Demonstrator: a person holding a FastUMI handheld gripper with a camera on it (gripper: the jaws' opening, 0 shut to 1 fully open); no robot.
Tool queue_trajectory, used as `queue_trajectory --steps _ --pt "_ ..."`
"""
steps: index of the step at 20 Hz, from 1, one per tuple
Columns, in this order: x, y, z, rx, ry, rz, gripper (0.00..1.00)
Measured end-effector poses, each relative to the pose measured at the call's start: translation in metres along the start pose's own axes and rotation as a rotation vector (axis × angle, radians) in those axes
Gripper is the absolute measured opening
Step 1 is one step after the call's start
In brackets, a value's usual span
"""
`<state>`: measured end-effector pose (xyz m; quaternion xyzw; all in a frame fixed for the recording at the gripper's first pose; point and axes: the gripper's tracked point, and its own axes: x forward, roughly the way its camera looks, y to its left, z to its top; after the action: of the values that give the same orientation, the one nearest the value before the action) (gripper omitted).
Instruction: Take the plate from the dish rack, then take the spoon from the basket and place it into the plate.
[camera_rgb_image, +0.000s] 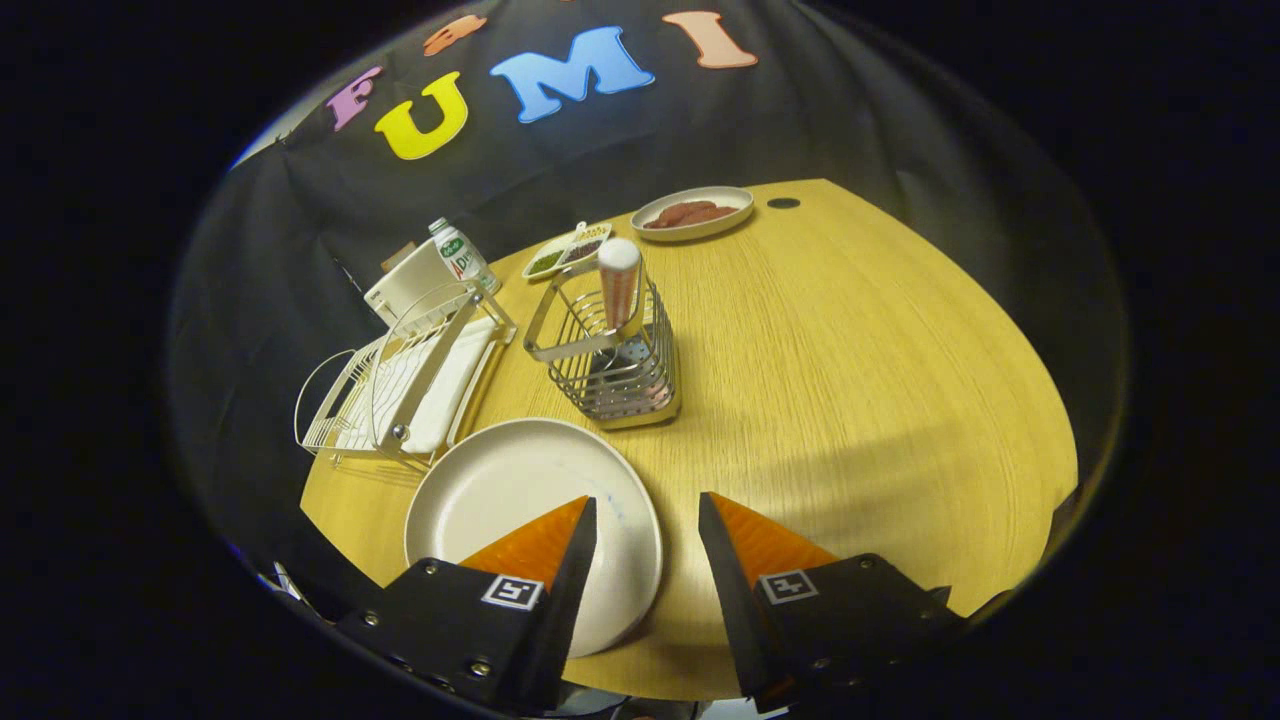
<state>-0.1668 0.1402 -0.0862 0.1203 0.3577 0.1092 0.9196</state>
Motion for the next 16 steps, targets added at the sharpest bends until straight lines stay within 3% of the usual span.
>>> queue_trajectory --steps 4,10,16 --pt "-0.027 0.001 0.032 -0.078 -0.125 -0.017 0.64" --pt "-0.064 0.012 0.101 -0.256 -0.428 -0.023 0.64" --pt "-0.048 0.023 0.140 -0.396 -0.595 -0.041 0.64"
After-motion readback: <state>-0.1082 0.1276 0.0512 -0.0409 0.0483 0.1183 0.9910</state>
